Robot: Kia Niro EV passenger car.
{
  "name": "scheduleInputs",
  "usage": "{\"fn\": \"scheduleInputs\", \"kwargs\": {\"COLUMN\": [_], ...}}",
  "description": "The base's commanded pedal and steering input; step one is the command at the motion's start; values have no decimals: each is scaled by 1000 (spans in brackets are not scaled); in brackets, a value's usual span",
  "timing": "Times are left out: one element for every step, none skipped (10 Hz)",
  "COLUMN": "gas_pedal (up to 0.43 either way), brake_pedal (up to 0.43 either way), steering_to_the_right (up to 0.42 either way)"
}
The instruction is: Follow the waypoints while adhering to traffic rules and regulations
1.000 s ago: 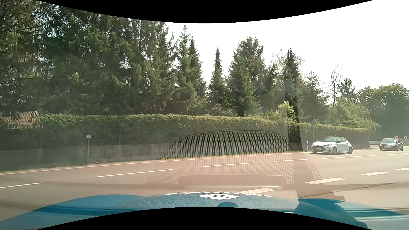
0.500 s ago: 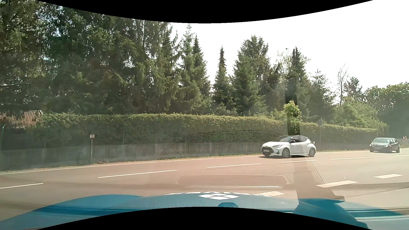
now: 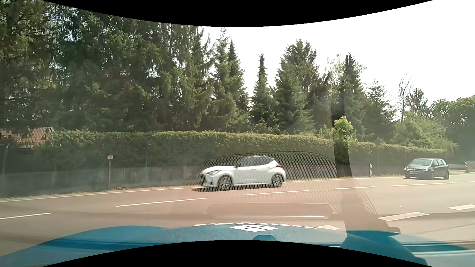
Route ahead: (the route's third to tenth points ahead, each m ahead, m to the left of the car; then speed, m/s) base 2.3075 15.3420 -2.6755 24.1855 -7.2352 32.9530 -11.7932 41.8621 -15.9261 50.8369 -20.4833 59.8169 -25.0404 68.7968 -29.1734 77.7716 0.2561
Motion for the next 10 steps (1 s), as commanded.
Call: {"fn": "scheduleInputs", "kwargs": {"gas_pedal": [0,0,0,0,0,0,0,0,0,0], "brake_pedal": [116,104,91,91,91,91,85,85,85,43], "steering_to_the_right": [-381,-379,-379,-379,-379,-379,-379,-379,-379,-379]}}
